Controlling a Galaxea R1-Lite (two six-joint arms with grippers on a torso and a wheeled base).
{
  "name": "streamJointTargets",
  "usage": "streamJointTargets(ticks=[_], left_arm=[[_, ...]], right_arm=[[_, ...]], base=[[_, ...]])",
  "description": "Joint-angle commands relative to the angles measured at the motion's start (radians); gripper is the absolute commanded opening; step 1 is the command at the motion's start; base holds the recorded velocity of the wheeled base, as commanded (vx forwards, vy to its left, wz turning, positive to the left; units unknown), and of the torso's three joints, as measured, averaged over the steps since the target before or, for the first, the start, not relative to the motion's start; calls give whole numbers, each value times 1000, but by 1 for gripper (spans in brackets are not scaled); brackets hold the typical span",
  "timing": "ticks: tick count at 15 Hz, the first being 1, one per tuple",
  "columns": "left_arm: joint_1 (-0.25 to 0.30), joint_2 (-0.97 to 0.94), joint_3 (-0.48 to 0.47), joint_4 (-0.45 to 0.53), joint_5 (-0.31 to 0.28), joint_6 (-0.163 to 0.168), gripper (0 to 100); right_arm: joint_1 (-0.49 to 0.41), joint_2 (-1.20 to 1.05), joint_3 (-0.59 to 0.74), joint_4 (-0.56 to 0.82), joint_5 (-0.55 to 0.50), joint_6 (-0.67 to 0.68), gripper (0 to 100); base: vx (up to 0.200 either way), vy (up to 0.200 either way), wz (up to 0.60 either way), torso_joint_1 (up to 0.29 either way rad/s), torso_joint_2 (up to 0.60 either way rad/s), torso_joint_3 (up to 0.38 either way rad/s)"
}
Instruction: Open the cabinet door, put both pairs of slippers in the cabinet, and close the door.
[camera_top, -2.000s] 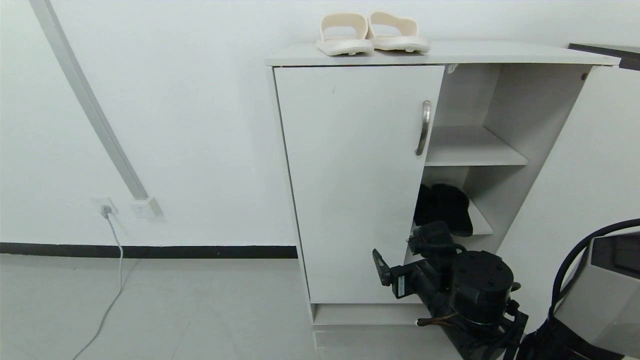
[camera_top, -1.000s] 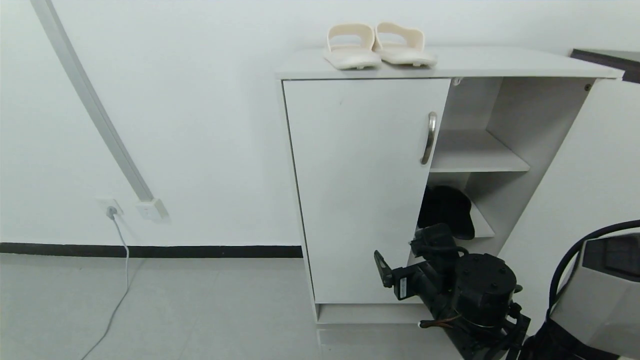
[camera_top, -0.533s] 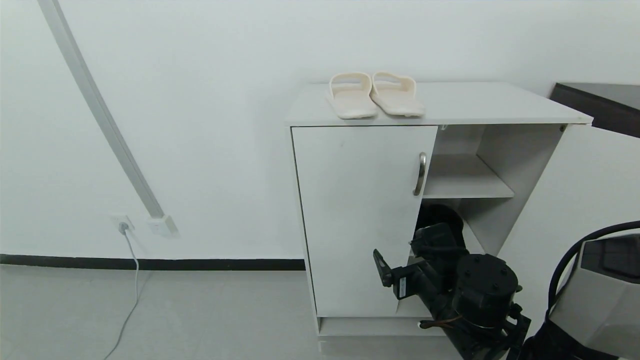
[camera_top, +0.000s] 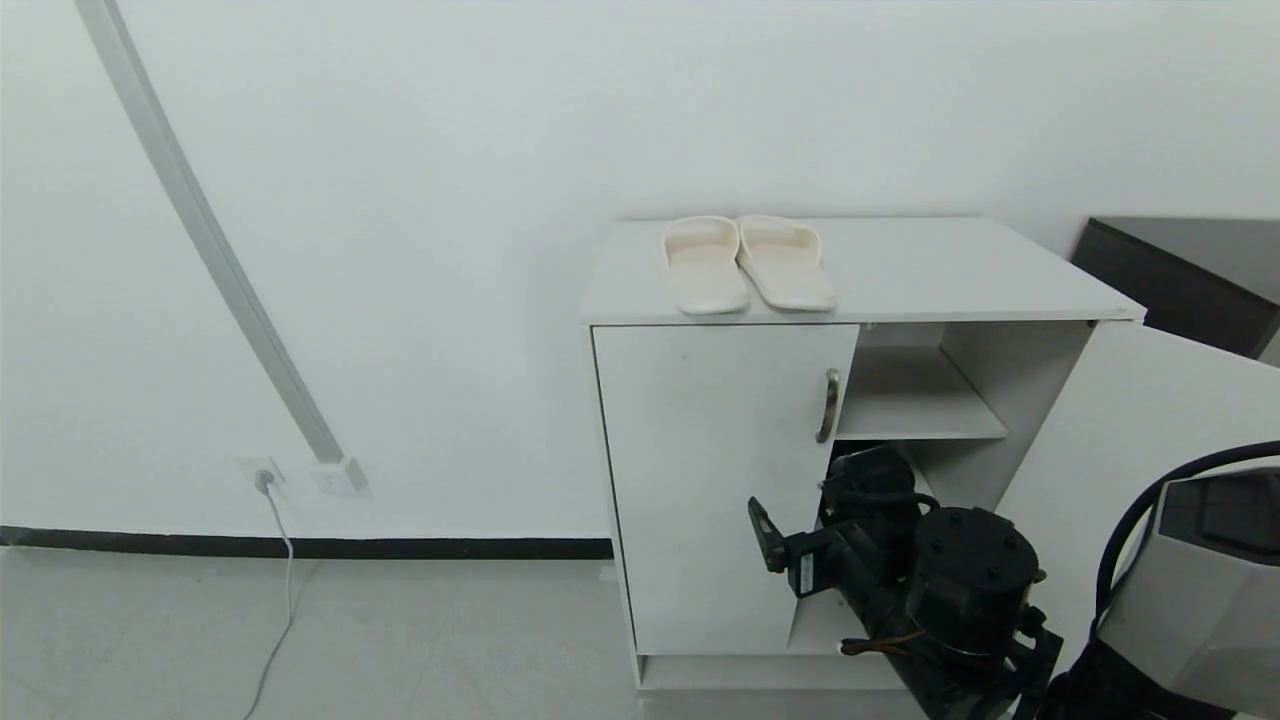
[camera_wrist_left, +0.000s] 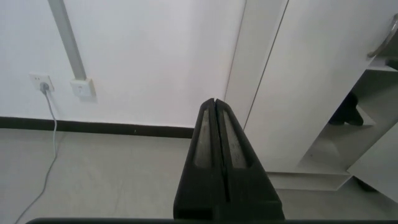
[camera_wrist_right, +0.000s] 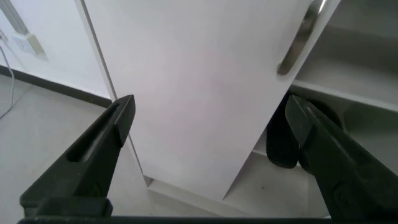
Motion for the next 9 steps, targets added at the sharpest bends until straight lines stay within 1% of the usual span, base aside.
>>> streamJointTargets(ticks=[1, 9], left_arm=[[0, 1, 0, 0, 0, 0, 0], [0, 1, 0, 0, 0, 0, 0]], right_arm=[[1, 2, 0, 0, -1, 0, 100], [1, 0, 1, -2, 0, -6, 100]], base=[[0, 0, 0, 188, -510, -310], [0, 0, 0, 221, -535, -315]])
